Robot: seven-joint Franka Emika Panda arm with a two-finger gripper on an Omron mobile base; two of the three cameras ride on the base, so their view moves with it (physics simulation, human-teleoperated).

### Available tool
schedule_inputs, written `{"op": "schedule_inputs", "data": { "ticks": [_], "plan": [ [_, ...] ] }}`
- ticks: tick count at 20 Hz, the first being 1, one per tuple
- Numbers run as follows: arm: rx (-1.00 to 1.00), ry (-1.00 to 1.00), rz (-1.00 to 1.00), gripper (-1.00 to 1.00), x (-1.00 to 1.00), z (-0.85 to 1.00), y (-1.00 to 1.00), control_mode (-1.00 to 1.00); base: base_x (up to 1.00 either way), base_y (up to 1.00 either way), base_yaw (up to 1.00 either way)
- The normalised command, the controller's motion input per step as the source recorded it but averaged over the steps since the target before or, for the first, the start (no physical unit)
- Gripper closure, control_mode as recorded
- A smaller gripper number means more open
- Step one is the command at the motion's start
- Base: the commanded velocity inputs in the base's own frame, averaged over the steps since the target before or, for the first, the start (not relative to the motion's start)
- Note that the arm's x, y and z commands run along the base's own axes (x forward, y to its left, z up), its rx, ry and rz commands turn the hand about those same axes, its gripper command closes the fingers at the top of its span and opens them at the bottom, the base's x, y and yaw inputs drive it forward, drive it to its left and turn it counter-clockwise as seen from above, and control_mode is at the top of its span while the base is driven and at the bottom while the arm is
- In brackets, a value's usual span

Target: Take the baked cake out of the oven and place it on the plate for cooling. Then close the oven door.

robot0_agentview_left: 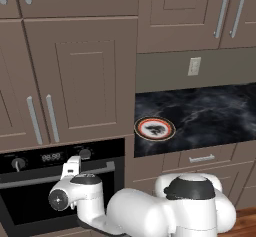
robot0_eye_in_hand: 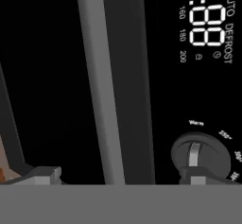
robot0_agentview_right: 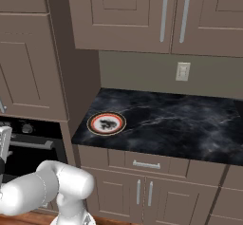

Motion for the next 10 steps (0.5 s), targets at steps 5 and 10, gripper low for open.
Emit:
{"op": "schedule_inputs", "data": {
  "ticks": [5, 10],
  "plan": [
    [-0.02, -0.02, 0.0, -1.0, 0.25, -0.25, 0.0, -1.0, 0.0, 0.0, 0.0],
    [-0.04, -0.02, 0.0, -1.0, 0.33, -0.17, 0.04, -1.0, 0.0, 0.0, 0.0]
  ]
}}
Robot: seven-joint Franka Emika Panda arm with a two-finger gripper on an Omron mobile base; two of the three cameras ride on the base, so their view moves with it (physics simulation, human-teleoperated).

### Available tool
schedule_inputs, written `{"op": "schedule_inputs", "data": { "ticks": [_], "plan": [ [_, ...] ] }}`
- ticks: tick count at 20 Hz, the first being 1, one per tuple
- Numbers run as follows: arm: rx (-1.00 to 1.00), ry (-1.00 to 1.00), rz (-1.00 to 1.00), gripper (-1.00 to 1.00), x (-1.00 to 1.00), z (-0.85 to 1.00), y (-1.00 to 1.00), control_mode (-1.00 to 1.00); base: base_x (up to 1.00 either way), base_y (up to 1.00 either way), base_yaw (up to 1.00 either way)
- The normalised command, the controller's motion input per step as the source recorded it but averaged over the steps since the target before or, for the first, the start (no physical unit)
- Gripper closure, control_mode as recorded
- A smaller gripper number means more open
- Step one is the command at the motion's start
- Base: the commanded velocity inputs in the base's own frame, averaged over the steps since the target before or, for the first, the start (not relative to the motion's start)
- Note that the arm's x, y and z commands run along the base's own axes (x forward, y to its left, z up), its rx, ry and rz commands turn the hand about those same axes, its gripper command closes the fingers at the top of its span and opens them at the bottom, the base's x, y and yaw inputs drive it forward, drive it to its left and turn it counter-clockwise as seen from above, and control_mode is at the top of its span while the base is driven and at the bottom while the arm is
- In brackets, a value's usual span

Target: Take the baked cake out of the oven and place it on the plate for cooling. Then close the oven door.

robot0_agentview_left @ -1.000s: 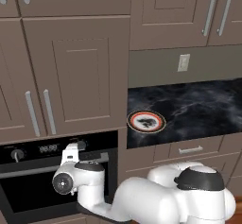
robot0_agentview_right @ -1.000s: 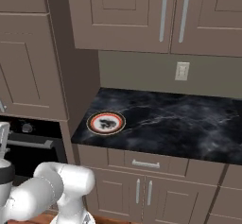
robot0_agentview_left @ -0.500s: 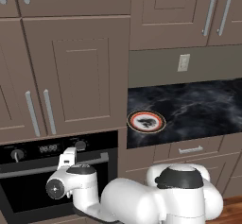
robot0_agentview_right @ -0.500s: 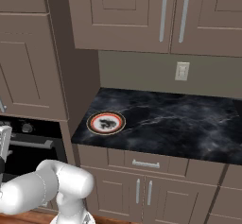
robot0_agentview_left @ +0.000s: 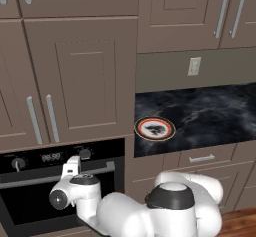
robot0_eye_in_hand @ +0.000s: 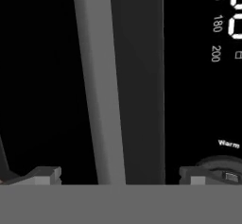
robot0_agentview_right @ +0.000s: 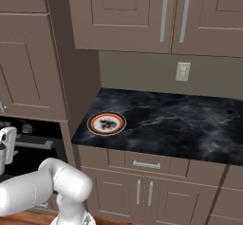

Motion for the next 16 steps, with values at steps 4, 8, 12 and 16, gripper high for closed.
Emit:
{"op": "schedule_inputs", "data": {
  "ticks": [4, 8, 12, 16],
  "plan": [
    [-0.05, 0.0, 0.0, -1.0, 0.3, -0.14, 0.14, -1.0, 0.0, 0.0, 0.0],
    [-0.08, -0.01, 0.0, -1.0, 0.06, -0.33, 0.21, -1.0, 0.0, 0.0, 0.0],
    [-0.09, -0.05, -0.03, -1.0, 0.0, -0.43, 0.26, -1.0, 0.0, 0.0, 0.0],
    [-0.06, -0.07, -0.04, -1.0, 0.06, -0.37, 0.24, -1.0, 0.0, 0.0, 0.0]
  ]
}}
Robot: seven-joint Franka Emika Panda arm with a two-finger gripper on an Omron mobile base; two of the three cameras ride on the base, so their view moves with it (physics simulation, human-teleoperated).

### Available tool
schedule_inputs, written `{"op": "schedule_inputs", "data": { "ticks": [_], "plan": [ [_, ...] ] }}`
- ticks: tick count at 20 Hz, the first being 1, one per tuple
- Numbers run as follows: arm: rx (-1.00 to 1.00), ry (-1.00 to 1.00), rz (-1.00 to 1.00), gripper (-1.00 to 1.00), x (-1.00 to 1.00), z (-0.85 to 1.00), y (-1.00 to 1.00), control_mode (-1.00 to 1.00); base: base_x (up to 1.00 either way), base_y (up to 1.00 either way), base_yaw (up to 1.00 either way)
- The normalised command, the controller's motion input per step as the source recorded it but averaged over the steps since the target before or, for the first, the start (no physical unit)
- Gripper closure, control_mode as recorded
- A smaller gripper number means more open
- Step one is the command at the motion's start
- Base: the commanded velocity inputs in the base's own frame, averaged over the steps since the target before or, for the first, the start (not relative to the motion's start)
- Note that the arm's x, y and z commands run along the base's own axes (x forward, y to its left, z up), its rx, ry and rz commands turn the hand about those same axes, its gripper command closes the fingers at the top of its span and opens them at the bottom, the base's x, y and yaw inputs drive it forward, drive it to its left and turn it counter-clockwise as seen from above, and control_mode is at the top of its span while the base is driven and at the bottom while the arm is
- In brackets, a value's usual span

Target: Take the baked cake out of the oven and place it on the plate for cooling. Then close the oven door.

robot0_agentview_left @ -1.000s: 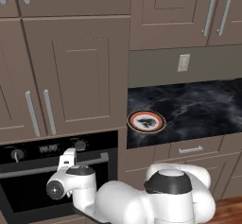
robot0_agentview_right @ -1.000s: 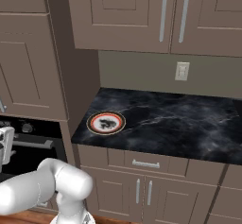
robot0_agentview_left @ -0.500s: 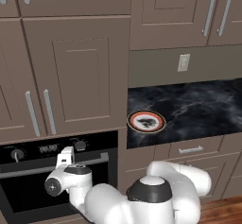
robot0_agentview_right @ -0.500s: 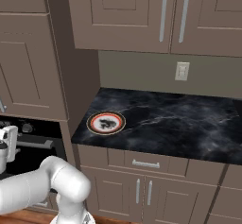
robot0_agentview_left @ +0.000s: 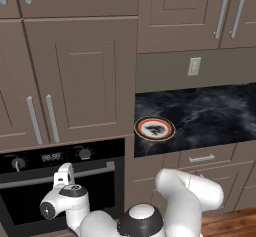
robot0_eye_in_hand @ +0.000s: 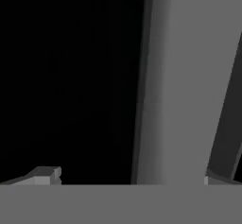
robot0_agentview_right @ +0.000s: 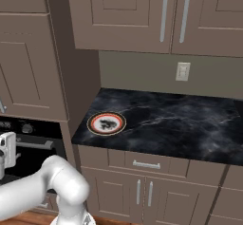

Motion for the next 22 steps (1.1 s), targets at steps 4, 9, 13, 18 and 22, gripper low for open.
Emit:
{"op": "schedule_inputs", "data": {
  "ticks": [4, 9, 13, 18, 22],
  "plan": [
    [-0.02, -0.09, -0.05, -1.0, 0.11, -0.29, 0.17, -1.0, 0.0, 0.0, 0.0],
    [-0.01, -0.1, -0.05, -1.0, 0.02, -0.36, 0.16, -1.0, 0.0, 0.0, 0.0],
    [0.0, -0.03, -0.07, 1.0, 0.01, -0.42, 0.2, -1.0, 0.0, 0.0, 0.0],
    [0.0, 0.0, -0.07, 1.0, -0.05, -0.39, 0.23, -1.0, 0.0, 0.0, 0.0],
    [0.0, 0.0, -0.04, 1.0, -0.32, -0.44, 0.27, -1.0, 0.0, 0.0, 0.0]
  ]
}}
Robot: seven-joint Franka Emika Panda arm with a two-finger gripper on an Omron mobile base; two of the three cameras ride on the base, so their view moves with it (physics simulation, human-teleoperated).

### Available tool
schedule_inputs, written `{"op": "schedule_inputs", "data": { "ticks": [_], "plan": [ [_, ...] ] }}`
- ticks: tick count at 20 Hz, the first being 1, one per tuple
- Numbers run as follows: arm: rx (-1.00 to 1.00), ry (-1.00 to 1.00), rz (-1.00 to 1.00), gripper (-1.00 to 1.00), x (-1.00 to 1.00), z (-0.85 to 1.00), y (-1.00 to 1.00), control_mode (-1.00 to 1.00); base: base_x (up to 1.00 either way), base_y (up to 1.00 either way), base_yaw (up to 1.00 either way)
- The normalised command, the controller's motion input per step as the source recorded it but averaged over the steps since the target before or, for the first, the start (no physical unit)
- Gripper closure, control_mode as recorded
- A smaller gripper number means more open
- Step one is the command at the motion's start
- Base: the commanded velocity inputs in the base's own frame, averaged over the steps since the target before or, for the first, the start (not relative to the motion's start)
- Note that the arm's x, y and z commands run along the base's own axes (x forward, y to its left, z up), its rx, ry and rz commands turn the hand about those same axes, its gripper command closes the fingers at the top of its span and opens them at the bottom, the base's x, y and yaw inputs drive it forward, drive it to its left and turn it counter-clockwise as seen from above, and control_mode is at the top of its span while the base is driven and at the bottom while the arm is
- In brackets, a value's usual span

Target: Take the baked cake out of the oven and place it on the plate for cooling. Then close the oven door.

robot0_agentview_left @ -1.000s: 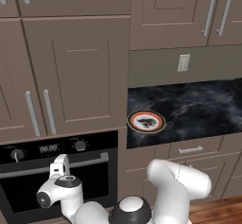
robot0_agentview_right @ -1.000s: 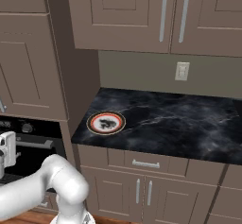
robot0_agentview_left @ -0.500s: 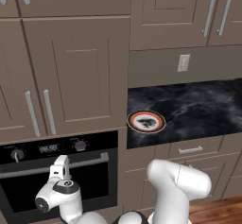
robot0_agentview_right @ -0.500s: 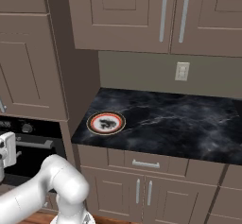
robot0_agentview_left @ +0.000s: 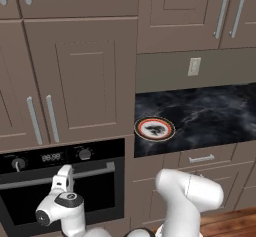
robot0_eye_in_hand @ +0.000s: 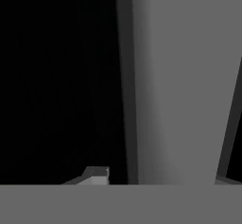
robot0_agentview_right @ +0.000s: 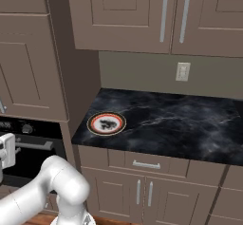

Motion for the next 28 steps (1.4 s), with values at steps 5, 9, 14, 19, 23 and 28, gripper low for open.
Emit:
{"op": "schedule_inputs", "data": {
  "ticks": [5, 9, 14, 19, 23, 28],
  "plan": [
    [0.0, 0.0, -0.05, 1.0, -0.37, -0.54, 0.31, -1.0, 0.0, 0.0, 0.0],
    [0.0, 0.0, -0.07, 1.0, -0.4, -0.58, 0.34, -1.0, 0.0, 0.0, 0.0],
    [0.0, 0.07, -0.09, 1.0, -0.42, -0.57, 0.35, -1.0, 0.0, 0.0, 0.0],
    [0.0, 0.11, -0.11, 1.0, -0.44, -0.58, 0.38, -1.0, 0.0, 0.0, 0.0],
    [0.0, 0.13, -0.11, 1.0, -0.44, -0.54, 0.37, -1.0, 0.0, 0.0, 0.0],
    [0.0, 0.21, -0.12, 1.0, -0.4, -0.51, 0.35, -1.0, 0.0, 0.0, 0.0]
  ]
}}
